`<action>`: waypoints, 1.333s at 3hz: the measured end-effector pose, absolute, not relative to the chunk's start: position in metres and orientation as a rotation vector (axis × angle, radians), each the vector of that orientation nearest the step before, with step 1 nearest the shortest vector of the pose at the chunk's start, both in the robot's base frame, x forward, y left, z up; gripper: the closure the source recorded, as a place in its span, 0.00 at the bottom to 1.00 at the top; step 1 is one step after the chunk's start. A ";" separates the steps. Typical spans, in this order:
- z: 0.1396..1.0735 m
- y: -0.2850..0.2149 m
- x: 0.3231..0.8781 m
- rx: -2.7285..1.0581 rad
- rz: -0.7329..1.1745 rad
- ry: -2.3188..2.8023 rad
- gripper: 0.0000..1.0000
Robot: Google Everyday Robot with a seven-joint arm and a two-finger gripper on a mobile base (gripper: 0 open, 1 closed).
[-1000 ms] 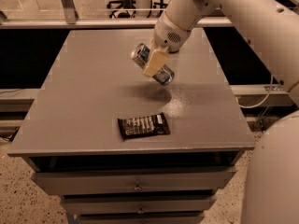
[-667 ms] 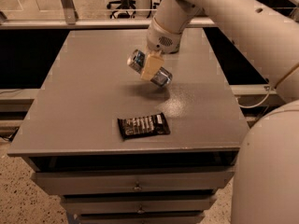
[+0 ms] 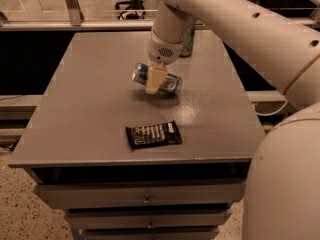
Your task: Knock redbull can over
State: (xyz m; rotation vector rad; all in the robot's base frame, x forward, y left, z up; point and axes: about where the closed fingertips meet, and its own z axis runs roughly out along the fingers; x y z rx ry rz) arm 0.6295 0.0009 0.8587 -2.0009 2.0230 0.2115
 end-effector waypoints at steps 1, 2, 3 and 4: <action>0.854 0.005 0.629 -1.989 0.192 2.033 0.00; 0.852 0.007 0.628 -1.984 0.188 2.036 0.00; 0.853 0.004 0.627 -1.965 0.202 2.038 0.00; 0.862 -0.006 0.626 -1.889 0.271 2.018 0.00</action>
Offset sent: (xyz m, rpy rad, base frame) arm -0.0019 0.0055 -0.0057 -0.0072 -0.0185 -0.0262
